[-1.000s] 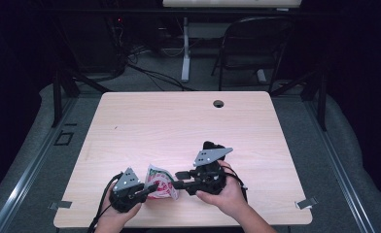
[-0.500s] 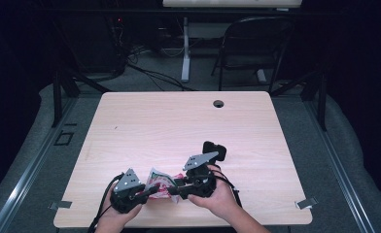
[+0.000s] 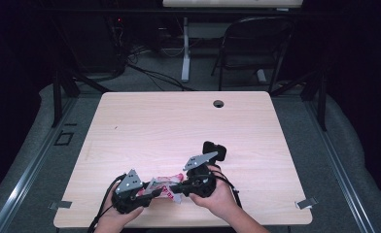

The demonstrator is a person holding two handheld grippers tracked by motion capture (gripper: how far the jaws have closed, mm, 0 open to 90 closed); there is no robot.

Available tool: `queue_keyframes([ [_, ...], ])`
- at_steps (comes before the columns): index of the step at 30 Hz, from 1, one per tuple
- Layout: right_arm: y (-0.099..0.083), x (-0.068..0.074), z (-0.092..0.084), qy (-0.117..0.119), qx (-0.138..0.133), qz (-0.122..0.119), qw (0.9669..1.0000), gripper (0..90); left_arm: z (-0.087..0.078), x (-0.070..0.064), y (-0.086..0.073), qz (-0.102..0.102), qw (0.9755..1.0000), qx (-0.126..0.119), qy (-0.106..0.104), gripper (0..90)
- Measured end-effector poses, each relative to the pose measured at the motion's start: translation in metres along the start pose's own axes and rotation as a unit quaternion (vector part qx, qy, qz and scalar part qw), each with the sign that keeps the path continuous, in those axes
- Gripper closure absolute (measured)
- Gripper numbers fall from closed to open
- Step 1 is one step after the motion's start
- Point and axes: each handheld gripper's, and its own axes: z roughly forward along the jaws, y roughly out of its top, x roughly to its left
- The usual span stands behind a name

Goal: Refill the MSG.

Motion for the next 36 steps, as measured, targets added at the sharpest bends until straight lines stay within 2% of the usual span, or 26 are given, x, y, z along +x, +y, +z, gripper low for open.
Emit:
queue_keyframes([
  [2,0.0,0.0,-0.001,-0.002,-0.001,0.0,1.0,90.0,0.003,0.001,-0.003,0.005,1.0,0.003,0.004,57.8],
  [8,0.001,-0.004,-0.005,-0.005,-0.008,0.003,1.0,90.0,0.009,0.007,-0.012,0.021,0.9996,0.009,0.015,51.2],
  [10,0.001,-0.005,-0.006,-0.006,-0.012,0.005,0.9999,90.0,0.011,0.01,-0.016,0.016,0.9997,0.011,0.012,50.1],
  [12,0.001,-0.005,-0.007,-0.006,-0.013,0.005,0.9999,90.0,0.013,0.013,-0.02,0.015,0.9999,0.002,0.008,48.3],
  [17,0.002,-0.007,-0.007,-0.004,-0.019,0.006,0.9998,90.0,0.019,0.018,-0.028,0.025,0.9996,-0.006,0.007,41.3],
  [23,0.006,-0.009,-0.007,-0.01,-0.026,0.007,0.9996,90.0,0.025,0.024,-0.033,0.02,0.9997,-0.01,0.004,34.0],
  [25,0.007,-0.011,-0.008,-0.011,-0.027,0.007,0.9996,90.0,0.028,0.026,-0.034,0.014,0.9999,0.01,0.0,32.4],
  [28,0.008,-0.013,-0.008,-0.014,-0.03,0.011,0.9994,90.0,0.034,0.027,-0.037,0.017,0.9994,0.028,0.003,31.0],
  [36,0.008,-0.015,-0.008,-0.012,-0.035,0.014,0.9992,90.0,0.044,0.03,-0.037,0.014,0.9989,0.044,-0.003,29.0],
])
